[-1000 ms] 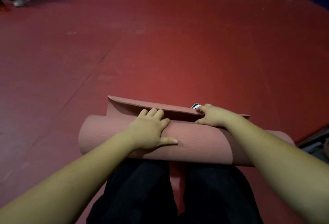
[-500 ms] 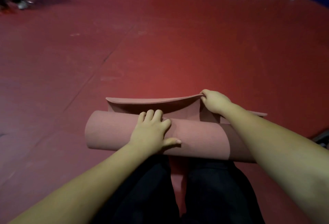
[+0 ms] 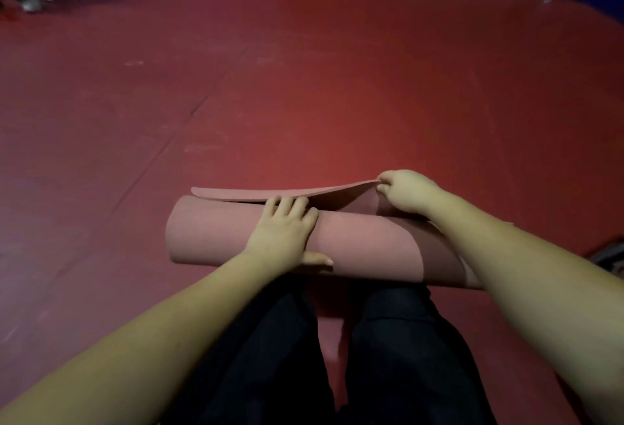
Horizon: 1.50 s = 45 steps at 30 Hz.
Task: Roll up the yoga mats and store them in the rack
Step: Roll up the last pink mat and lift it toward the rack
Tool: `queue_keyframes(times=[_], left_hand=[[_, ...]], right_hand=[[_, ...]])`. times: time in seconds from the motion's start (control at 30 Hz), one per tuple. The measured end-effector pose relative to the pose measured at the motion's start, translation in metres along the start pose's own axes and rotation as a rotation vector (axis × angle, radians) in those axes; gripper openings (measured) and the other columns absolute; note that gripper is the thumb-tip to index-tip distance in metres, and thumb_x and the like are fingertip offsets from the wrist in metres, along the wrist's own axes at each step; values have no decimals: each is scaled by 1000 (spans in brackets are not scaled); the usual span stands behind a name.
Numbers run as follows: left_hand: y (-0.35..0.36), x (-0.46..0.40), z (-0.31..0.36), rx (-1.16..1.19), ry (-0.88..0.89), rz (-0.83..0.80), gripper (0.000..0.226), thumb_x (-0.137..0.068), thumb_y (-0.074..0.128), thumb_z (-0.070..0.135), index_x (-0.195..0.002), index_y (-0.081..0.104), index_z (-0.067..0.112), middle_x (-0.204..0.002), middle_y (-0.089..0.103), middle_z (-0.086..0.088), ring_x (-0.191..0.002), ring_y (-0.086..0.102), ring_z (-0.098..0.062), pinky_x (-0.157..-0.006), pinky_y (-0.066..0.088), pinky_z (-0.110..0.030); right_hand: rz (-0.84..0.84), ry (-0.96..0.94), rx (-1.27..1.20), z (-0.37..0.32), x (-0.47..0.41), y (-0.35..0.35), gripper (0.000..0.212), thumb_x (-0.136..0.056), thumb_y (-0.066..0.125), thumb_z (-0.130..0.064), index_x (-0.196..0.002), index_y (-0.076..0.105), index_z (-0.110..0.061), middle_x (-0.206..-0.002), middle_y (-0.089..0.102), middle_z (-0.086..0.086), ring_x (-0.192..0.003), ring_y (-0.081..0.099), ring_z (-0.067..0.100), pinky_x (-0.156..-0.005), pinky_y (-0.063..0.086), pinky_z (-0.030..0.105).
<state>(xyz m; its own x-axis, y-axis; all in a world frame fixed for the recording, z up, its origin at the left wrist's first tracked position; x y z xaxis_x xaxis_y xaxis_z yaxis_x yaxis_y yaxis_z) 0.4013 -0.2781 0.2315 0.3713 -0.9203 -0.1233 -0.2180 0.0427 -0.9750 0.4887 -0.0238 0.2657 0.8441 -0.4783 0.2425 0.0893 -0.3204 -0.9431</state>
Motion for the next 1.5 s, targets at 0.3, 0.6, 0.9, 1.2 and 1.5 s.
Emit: queue_keyframes(times=[0.3, 0.6, 0.9, 1.2, 1.5], left_hand=[[3, -15, -7, 70, -53, 86, 87, -59, 33, 89, -79, 66, 11, -77, 52, -5, -73, 51, -27, -66, 42, -35], [15, -19, -16, 246, -94, 159, 92, -55, 54, 84, -100, 60, 4, -102, 54, -17, -86, 54, -36, -73, 47, -45], [-6, -57, 12, 433, -103, 141, 70, -90, 27, 61, -121, 62, 9, -126, 62, -8, -122, 53, -29, -101, 36, -43], [3, -97, 49, 299, -174, -335, 74, -99, 12, 64, -114, 66, 16, -119, 67, -10, -112, 60, -30, -83, 39, -38], [7, -102, 38, 312, -274, -227, 72, -99, 24, 64, -90, 71, 10, -98, 69, -14, -91, 62, -34, -70, 40, -35]], right_hand=[[-50, -49, -1, 3, 29, 10, 27, -101, 47, -32, -120, 64, -23, -124, 65, 7, -112, 57, 30, -91, 46, 36], [85, -93, 29, 3, 68, 52, 50, -96, 43, -43, -142, 49, -25, -143, 54, -2, -126, 51, 23, -100, 41, 34], [205, -28, 113, -4, 77, 69, 82, -79, 20, -72, -139, 50, -25, -139, 57, -1, -121, 55, 23, -97, 42, 34], [350, -53, -152, 0, 83, 74, 46, -92, 51, -38, -131, 61, -15, -139, 58, 3, -128, 51, 23, -107, 37, 35], [-90, 981, -2188, -58, 130, 141, 49, -105, 27, -35, -134, 47, -1, -128, 58, 26, -118, 57, 35, -95, 46, 40]])
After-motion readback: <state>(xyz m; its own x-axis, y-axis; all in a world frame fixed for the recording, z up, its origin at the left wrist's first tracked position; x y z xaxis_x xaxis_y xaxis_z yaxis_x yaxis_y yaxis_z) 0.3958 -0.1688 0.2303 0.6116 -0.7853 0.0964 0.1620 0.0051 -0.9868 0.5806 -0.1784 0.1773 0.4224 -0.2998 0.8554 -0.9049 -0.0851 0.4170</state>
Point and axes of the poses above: each hand's wrist, its own x-axis away from the middle knuckle, its own y-axis out of the palm, z = x × y, the point moved 1 cm from there along -x, towards the middle knuckle
